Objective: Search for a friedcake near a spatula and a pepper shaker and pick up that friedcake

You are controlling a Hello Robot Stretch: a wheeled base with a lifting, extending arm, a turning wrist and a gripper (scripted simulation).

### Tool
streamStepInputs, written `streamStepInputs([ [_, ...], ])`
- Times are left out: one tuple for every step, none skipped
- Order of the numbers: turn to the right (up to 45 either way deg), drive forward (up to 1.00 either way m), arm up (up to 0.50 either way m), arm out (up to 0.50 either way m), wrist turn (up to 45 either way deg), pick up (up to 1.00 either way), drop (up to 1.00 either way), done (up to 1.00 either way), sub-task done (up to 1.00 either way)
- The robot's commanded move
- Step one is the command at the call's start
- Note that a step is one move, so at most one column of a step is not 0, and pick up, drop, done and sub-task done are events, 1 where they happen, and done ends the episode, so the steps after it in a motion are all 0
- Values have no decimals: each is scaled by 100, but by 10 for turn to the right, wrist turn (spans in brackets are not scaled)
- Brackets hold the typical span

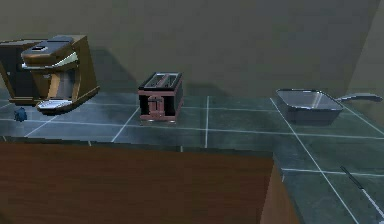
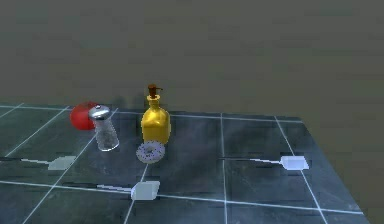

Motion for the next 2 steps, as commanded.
streamStepInputs([
  [0,0,50,0,0,0,0,0,0],
  [0,0,38,0,0,0,0,0,0],
])
